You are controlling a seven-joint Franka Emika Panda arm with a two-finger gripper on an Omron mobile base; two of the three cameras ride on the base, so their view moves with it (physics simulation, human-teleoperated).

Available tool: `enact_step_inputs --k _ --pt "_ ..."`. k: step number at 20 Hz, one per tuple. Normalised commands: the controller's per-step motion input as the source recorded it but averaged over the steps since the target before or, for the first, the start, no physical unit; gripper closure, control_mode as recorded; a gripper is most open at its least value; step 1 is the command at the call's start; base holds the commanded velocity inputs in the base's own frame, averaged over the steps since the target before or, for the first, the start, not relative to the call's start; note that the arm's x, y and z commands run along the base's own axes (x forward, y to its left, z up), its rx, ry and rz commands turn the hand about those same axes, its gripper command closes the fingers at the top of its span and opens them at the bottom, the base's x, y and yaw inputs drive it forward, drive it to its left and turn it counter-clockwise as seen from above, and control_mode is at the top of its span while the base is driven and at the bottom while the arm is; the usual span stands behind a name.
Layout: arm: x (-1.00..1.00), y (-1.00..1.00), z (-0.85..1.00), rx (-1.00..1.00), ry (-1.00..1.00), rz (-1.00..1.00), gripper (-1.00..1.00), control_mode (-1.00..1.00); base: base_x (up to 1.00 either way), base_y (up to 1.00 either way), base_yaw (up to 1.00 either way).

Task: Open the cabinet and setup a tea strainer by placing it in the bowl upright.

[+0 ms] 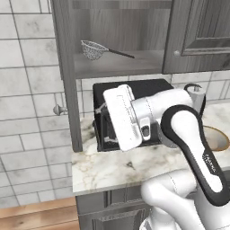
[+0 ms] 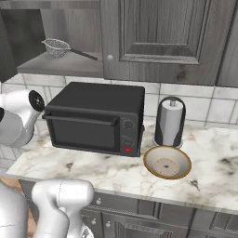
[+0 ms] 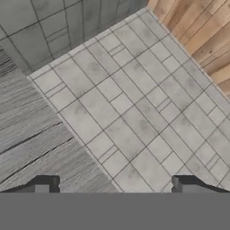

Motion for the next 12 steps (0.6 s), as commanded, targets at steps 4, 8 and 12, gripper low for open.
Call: enact_step_inputs --k 4,8,12 --pt "0.14 -0.94 -0.40 -0.56 -0.26 -0.02 -1.00 -1.00 0.00 0.00 0.00" --pt "0.08 -0.54 -0.74 -0.86 -0.34 0.03 -1.00 -1.00 0.00 0.00 0.00" --pt "0.01 -0.73 -0.72 -0.86 -0.31 0.12 -1.00 -1.00 0.00 0.00 0.00"
